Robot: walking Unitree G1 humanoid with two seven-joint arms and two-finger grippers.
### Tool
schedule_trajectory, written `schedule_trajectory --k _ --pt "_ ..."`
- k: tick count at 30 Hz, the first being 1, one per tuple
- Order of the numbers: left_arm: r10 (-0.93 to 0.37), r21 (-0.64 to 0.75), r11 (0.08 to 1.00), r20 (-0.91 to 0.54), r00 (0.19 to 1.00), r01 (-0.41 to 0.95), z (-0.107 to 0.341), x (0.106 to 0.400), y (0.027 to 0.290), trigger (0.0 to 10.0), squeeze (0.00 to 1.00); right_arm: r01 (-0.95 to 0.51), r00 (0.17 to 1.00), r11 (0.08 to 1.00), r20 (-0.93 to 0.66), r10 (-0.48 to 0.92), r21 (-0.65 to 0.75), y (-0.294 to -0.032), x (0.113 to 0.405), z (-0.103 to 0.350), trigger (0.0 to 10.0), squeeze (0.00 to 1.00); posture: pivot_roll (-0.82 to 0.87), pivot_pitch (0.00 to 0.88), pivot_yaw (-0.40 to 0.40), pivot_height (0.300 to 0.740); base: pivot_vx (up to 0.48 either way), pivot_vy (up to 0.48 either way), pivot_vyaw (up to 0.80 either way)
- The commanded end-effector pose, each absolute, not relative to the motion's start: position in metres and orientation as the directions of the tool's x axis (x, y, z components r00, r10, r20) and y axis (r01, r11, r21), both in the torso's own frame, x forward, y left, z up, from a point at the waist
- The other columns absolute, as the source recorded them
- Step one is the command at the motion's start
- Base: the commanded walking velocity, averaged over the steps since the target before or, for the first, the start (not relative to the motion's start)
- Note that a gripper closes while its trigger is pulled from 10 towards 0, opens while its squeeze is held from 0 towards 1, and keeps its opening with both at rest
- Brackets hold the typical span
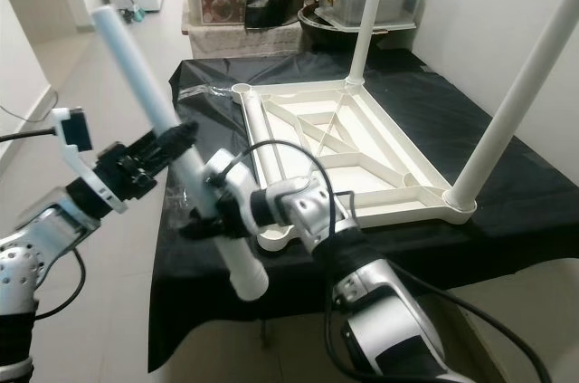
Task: Building children table
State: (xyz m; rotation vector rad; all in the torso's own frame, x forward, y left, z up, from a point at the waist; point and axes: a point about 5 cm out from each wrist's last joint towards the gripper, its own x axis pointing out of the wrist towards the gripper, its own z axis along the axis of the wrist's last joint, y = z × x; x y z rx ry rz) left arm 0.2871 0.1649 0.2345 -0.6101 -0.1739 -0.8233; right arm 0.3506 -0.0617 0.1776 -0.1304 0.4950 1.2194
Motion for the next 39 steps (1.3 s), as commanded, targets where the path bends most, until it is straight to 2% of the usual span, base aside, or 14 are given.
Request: schedule_trajectory --k 1,2,3,5,13,16,19,25,28,30,34,37,38,39 --pt "-0.603 -0.441 0.55 0.378 0.703 0.709 0.236 0.284 0.172 10.0 0.0 -0.901 0.343 0.421 -0.419 0.841 0.108 -0.069 0.36 0.183 0.0 0.0 0.01 0.0 0.017 0.74 0.0 0.0 0.0" --pt "-0.603 -0.441 0.55 0.378 0.703 0.709 0.236 0.284 0.172 10.0 0.0 -0.901 0.343 0.421 -0.419 0.841 0.108 -0.069 0.36 0.183 0.0 0.0 0.01 0.0 0.017 0.74 0.0 0.0 0.0" --pt "-0.575 -0.461 0.568 0.371 0.729 0.682 0.233 0.283 0.177 10.0 0.0 -0.871 0.418 0.484 -0.396 0.818 0.082 -0.073 0.368 0.186 0.0 0.0 0.02 0.0 0.017 0.74 0.0 0.0 0.0" --pt "-0.548 -0.468 0.589 0.368 0.751 0.659 0.233 0.283 0.181 10.0 0.0 -0.85 0.468 0.522 -0.357 0.808 0.067 -0.076 0.373 0.19 0.0 0.0 0.03 0.0 0.01 0.74 0.0 0.0 0.0" --pt "-0.478 -0.475 0.636 0.377 0.793 0.609 0.233 0.277 0.192 10.0 0.0 -0.788 0.582 0.614 -0.264 0.769 0.05 -0.081 0.387 0.206 0.0 0.0 0.03 0.0 -0.001 0.74 0.0 0.0 0.0" --pt "-0.453 -0.483 0.648 0.378 0.807 0.59 0.235 0.271 0.194 10.0 0.0 -0.725 0.664 0.676 -0.128 0.737 0.13 -0.086 0.398 0.233 0.0 0.0 0.04 0.0 -0.002 0.74 0.0 0.0 0.0" --pt "-0.453 -0.486 0.645 0.379 0.807 0.59 0.235 0.27 0.194 10.0 0.0 -0.715 0.675 0.678 -0.086 0.733 0.17 -0.087 0.4 0.243 0.0 0.0 0.04 0.0 -0.006 0.74 0.0 0.0 0.0" --pt "-0.427 -0.512 0.668 0.33 0.842 0.54 0.222 0.264 0.189 10.0 0.0 -0.764 0.611 0.546 0.115 0.783 0.344 -0.084 0.4 0.289 0.0 0.0 0.04 0.0 -0.009 0.74 0.0 0.0 0.0" --pt "-0.409 -0.498 0.704 0.297 0.863 0.506 0.216 0.263 0.184 10.0 0.0 -0.763 0.623 0.539 0.18 0.762 0.357 -0.084 0.401 0.3 0.0 0.0 0.04 0.0 -0.01 0.74 0.0 0.0 0.0" --pt "-0.348 -0.434 0.798 0.235 0.907 0.419 0.209 0.263 0.177 10.0 0.0 -0.745 0.655 0.537 0.283 0.7 0.395 -0.084 0.402 0.313 0.0 0.0 0.04 0.0 -0.01 0.74 0.0 0.0 0.0" --pt "-0.272 -0.346 0.882 0.177 0.946 0.319 0.203 0.266 0.176 10.0 0.0 -0.727 0.68 0.551 0.314 0.663 0.41 -0.084 0.402 0.314 0.0 0.0 0.04 0.0 -0.01 0.74 0.0 0.0 0.0" --pt "-0.125 -0.038 0.991 0.113 0.986 0.13 0.192 0.27 0.174 10.0 0.0 -0.678 0.732 0.581 0.347 0.586 0.45 -0.081 0.401 0.307 0.0 0.0 0.05 0.0 -0.012 0.74 0.0 0.0 0.0" --pt "-0.121 0.021 0.993 0.118 0.986 0.12 0.19 0.27 0.171 10.0 0.14 -0.669 0.741 0.588 0.349 0.573 0.454 -0.08 0.401 0.304 0.0 0.0 0.05 0.0 -0.012 0.74 0.0 0.0 0.0" --pt "-0.131 0.056 0.991 0.119 0.984 0.125 0.189 0.269 0.168 10.0 1.0 -0.668 0.742 0.593 0.349 0.573 0.449 -0.079 0.399 0.3 0.0 0.0 0.05 0.0 -0.012 0.74 0.0 0.0 0.0"
